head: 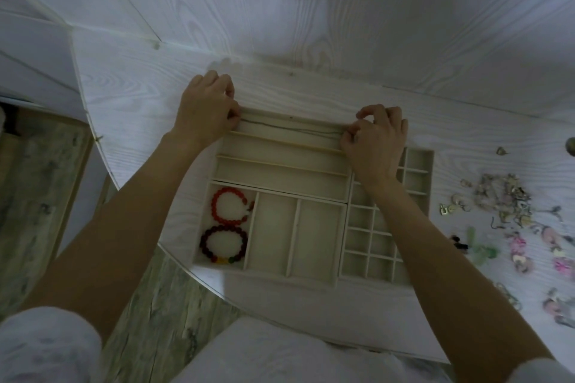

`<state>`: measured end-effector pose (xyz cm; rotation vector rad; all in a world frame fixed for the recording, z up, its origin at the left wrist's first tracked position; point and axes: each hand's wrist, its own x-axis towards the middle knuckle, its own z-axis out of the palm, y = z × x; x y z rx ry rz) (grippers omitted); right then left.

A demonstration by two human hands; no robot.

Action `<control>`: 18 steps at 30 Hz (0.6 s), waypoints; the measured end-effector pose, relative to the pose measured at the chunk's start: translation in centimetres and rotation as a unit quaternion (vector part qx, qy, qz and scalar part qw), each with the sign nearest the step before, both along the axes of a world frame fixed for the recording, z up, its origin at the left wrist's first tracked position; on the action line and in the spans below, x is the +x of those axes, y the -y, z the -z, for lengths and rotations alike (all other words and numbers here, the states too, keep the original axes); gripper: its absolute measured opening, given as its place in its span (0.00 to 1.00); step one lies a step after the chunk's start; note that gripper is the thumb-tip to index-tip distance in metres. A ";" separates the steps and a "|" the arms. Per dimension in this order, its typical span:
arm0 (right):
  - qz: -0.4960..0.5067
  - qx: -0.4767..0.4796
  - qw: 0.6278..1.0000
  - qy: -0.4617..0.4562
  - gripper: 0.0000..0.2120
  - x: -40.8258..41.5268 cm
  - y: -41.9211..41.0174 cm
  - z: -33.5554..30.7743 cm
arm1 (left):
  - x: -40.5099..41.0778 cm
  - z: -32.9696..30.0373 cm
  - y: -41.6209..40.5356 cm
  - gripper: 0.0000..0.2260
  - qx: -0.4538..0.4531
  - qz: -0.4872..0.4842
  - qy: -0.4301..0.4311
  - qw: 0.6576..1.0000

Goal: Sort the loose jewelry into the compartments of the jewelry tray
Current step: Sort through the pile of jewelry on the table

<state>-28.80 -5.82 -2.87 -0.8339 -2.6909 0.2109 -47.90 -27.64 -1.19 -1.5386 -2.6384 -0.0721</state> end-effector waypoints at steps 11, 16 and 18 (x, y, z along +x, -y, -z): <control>-0.049 -0.021 0.998 -0.018 0.04 0.3 -0.4 0.1 | 0.7 0.8 0.5 0.03 0.074 -0.131 0.045 0.988; -0.111 -0.001 0.994 -0.022 0.03 0.2 -0.6 0.1 | 0.5 0.8 1.1 0.04 0.092 -0.102 0.050 0.989; -0.144 0.013 0.990 -0.002 0.02 -0.1 -0.8 -0.1 | 0.2 0.6 1.3 0.05 0.097 -0.076 0.056 0.991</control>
